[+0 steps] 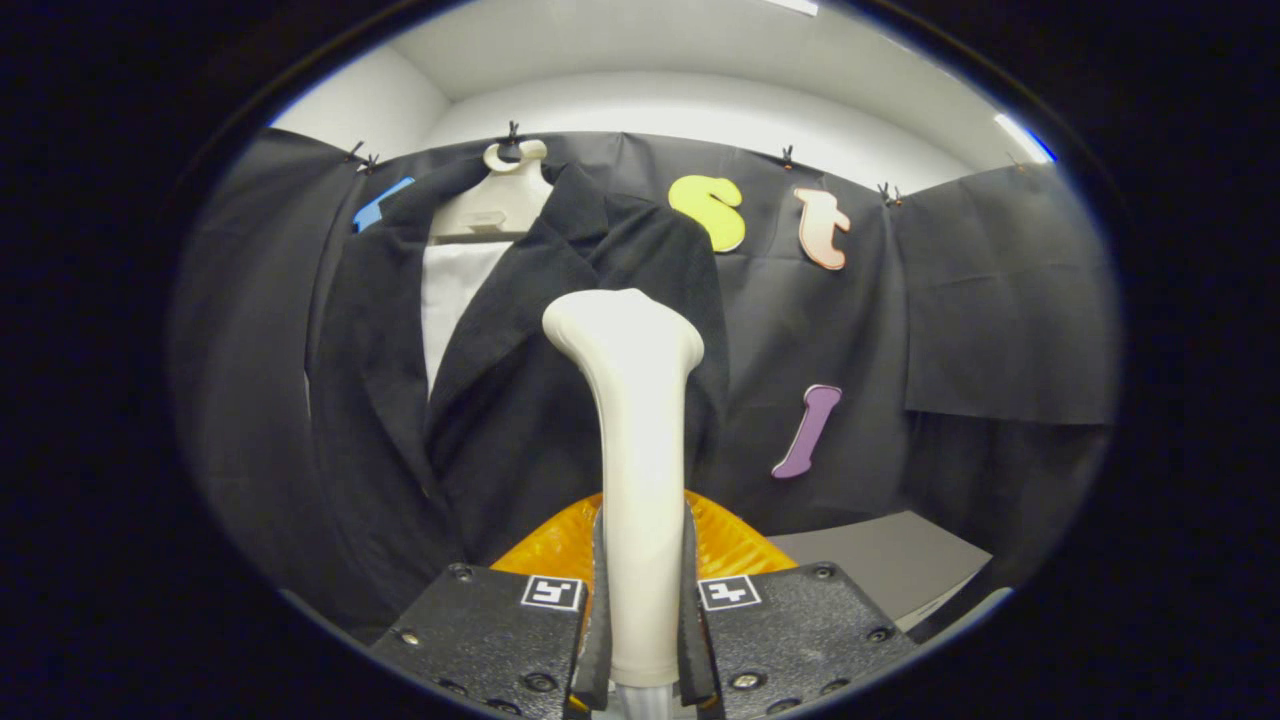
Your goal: Iron the clothes twice with a garment steamer, once on the left side and once on the right side.
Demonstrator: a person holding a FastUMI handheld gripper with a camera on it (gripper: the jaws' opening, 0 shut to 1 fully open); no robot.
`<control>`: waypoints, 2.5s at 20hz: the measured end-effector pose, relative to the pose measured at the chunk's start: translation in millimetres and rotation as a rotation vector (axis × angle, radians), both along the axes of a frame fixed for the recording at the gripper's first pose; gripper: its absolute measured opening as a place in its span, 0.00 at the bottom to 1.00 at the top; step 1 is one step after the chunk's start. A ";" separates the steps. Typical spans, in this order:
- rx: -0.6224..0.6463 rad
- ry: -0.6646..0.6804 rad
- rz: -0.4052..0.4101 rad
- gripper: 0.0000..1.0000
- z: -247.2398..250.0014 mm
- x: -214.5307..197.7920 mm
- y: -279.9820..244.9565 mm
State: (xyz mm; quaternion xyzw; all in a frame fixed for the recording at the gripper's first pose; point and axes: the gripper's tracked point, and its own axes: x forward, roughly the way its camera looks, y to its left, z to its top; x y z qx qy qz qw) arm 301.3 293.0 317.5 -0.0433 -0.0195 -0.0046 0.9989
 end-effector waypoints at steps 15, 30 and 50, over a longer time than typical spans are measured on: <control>-0.055 0.098 -0.007 0.29 -84.2 -11.0 8.9; -0.155 0.154 -0.028 0.29 -159.6 -17.3 25.2; -0.240 0.325 -0.012 0.29 -287.3 -46.5 31.0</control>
